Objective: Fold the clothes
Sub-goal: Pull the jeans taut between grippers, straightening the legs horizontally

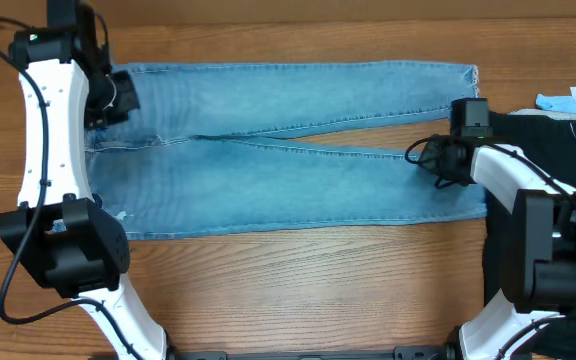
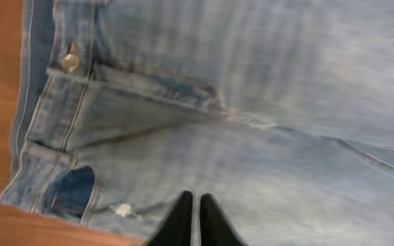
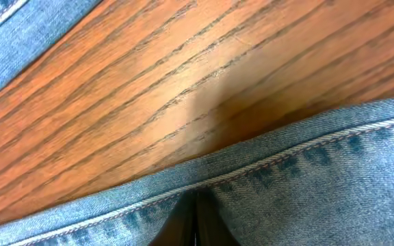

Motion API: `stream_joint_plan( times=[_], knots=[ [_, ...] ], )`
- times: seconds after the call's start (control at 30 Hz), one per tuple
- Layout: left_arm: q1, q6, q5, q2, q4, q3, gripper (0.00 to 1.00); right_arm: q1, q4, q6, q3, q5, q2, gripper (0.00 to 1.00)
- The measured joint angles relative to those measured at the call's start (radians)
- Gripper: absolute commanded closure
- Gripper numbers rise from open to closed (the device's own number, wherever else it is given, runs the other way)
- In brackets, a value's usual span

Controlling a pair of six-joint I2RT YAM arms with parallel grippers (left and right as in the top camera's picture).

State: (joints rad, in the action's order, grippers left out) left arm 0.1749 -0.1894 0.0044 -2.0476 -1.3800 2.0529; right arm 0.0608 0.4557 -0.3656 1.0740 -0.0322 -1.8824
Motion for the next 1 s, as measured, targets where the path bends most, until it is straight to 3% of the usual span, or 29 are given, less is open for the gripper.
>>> stream_joint_plan(
  times=[0.1, 0.13, 0.17, 0.23, 0.27, 0.37, 0.5, 0.63, 0.83, 1.0],
  knots=[
    [0.069, -0.002, 0.009, 0.002, 0.004, -0.022, 0.78, 0.0, 0.085, 0.031, 0.05, 0.003, -0.015, 0.88],
    [0.097, -0.004, 0.018, 0.006, 0.015, -0.023, 0.53, 0.003, 0.129, 0.037, 0.077, 0.007, -0.026, 0.82],
    [0.121, -0.01, 0.024, 0.012, 0.016, -0.023, 0.38, 0.005, 0.176, 0.042, 0.108, 0.01, -0.039, 0.63],
    [0.16, -0.011, 0.03, 0.023, -0.006, -0.023, 0.19, 0.01, 0.29, 0.05, 0.187, 0.021, -0.061, 0.3],
    [0.183, -0.014, 0.031, 0.026, -0.021, -0.023, 0.17, 0.011, 0.344, 0.052, 0.239, 0.026, -0.066, 0.25],
    [0.219, 0.01, 0.054, 0.027, -0.017, -0.026, 0.37, 0.011, 0.5, 0.055, 0.383, 0.033, -0.068, 0.23],
    [0.239, 0.109, 0.076, 0.035, 0.199, -0.189, 0.29, 0.011, 0.563, 0.056, 0.415, 0.084, -0.068, 0.28],
    [0.311, 0.142, 0.129, 0.0, 0.336, -0.284, 0.25, 0.011, 0.496, 0.102, 0.415, 0.097, -0.068, 0.29],
    [0.368, 0.172, 0.248, -0.033, 0.422, -0.299, 0.24, 0.016, 0.398, 0.137, 0.415, 0.103, -0.068, 0.33],
    [0.368, 0.197, 0.296, -0.178, 0.433, -0.301, 0.28, 0.017, 0.394, 0.157, 0.415, 0.103, -0.068, 0.39]
  ],
)
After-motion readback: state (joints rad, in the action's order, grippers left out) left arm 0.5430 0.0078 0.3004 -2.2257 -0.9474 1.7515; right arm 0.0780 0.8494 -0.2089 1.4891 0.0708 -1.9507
